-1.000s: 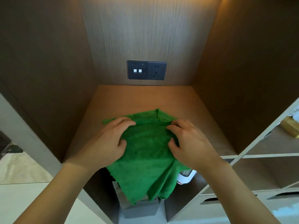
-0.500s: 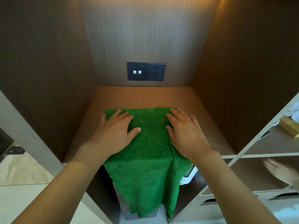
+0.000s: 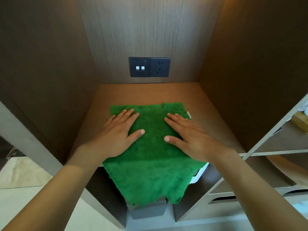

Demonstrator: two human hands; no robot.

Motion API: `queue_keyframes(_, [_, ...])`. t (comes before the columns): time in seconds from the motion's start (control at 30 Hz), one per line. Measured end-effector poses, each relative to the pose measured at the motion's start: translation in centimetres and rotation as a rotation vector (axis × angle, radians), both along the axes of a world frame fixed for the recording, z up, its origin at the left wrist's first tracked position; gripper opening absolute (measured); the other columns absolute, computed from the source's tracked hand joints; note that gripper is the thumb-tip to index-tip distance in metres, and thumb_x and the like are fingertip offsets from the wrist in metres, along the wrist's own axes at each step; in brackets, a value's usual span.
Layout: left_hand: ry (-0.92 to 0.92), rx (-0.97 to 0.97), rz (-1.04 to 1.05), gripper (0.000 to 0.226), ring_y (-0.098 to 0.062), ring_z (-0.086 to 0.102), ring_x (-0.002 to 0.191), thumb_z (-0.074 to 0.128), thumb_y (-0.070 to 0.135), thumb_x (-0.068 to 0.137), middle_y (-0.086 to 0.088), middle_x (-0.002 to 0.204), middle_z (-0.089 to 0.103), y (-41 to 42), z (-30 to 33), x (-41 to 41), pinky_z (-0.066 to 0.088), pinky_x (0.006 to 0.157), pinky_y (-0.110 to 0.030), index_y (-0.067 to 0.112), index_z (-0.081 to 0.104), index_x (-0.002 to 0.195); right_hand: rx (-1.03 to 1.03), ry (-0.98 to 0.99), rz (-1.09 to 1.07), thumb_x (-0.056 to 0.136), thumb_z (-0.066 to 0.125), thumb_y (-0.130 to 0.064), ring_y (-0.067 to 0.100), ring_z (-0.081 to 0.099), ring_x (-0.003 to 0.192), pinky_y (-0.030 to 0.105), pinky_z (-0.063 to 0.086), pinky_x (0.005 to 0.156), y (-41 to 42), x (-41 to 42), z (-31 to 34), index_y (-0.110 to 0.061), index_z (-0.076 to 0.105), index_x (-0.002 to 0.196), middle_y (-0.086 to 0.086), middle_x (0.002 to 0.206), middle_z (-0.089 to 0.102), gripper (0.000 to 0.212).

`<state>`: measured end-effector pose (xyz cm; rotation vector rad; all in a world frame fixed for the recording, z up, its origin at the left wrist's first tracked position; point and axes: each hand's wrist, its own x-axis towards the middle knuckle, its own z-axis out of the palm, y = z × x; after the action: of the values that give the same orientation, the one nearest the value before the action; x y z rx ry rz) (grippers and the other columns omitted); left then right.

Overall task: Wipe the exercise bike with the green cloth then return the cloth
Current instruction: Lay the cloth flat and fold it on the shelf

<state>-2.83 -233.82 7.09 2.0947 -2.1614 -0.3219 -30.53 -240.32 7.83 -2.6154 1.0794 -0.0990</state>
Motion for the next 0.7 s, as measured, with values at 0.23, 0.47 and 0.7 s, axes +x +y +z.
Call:
queue_keyframes(0.23, [-0.078, 0.015, 0.018, 0.083, -0.019, 0.002, 0.162, 0.022, 0.077, 0.099, 0.004, 0.176, 0.002, -5.7, 0.2, 2.2, 0.009, 0.13, -0.048, 0.032, 0.008, 0.167, -0.017, 0.086, -0.02, 0.101, 0.029, -0.071, 0.016, -0.001, 0.163, 0.038, 0.002, 0.13, -5.2, 2.4, 0.5, -0.029, 0.009, 0.169, -0.005, 0.177, 0.001, 0.083])
queue_keyframes(0.47, [-0.219, -0.015, 0.051, 0.075, -0.028, 0.01, 0.161, 0.025, 0.067, 0.105, -0.006, 0.175, 0.009, -8.8, 2.5, 2.0, 0.015, 0.129, -0.05, 0.026, 0.012, 0.167, -0.038, 0.124, -0.053, 0.106, 0.031, -0.067, 0.02, 0.002, 0.163, 0.041, 0.006, 0.131, -8.6, 4.0, 0.9, -0.026, 0.009, 0.169, -0.002, 0.177, 0.002, 0.078])
queue_keyframes(0.7, [-0.045, -0.071, -0.008, 0.068, -0.025, 0.006, 0.162, 0.029, 0.064, 0.106, 0.001, 0.175, 0.008, -0.5, 2.6, -2.9, 0.016, 0.128, -0.052, 0.033, 0.016, 0.166, -0.082, 0.021, -0.057, 0.107, 0.041, -0.059, 0.023, 0.014, 0.162, 0.038, 0.011, 0.129, -8.6, 3.6, 0.5, -0.021, 0.025, 0.167, 0.003, 0.176, 0.016, 0.072])
